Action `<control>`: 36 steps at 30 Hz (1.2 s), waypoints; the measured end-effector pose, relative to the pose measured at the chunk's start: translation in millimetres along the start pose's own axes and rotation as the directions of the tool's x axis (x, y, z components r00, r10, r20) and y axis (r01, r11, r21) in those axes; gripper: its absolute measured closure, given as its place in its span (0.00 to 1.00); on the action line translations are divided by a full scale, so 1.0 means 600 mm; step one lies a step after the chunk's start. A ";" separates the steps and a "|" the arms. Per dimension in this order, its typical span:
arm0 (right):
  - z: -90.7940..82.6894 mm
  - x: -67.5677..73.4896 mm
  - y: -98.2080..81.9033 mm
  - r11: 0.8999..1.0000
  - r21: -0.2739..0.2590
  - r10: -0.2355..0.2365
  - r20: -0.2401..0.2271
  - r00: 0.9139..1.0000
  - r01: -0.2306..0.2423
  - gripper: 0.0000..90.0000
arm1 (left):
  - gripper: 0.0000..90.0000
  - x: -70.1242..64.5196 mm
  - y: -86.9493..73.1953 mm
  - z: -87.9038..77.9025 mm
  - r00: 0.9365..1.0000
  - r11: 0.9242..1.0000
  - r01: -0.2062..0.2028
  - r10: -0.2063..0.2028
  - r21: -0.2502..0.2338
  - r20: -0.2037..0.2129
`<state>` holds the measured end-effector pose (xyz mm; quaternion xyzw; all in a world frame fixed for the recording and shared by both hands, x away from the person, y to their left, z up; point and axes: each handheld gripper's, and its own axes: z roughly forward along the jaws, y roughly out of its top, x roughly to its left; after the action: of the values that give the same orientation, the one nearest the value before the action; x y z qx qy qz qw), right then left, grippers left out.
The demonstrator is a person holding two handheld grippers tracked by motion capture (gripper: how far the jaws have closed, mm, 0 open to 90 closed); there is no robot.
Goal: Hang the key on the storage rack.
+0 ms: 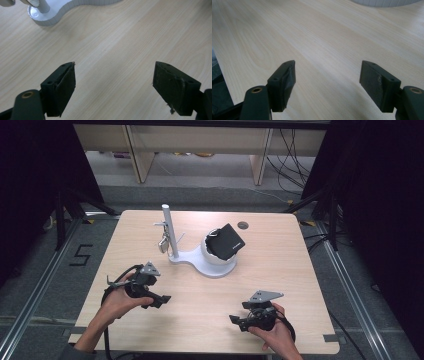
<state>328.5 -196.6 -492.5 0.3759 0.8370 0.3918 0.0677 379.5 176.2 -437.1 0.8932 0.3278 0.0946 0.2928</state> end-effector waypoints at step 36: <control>0.007 0.011 -0.001 0.999 0.025 -0.031 0.011 0.999 0.031 0.34 | 0.19 -0.098 -0.117 0.035 0.999 0.993 -0.010 0.016 -0.120 0.051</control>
<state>325.6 -189.7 -494.7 0.3659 0.8471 0.3781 0.0739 304.5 172.1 -493.7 0.8784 0.3079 0.0930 0.3535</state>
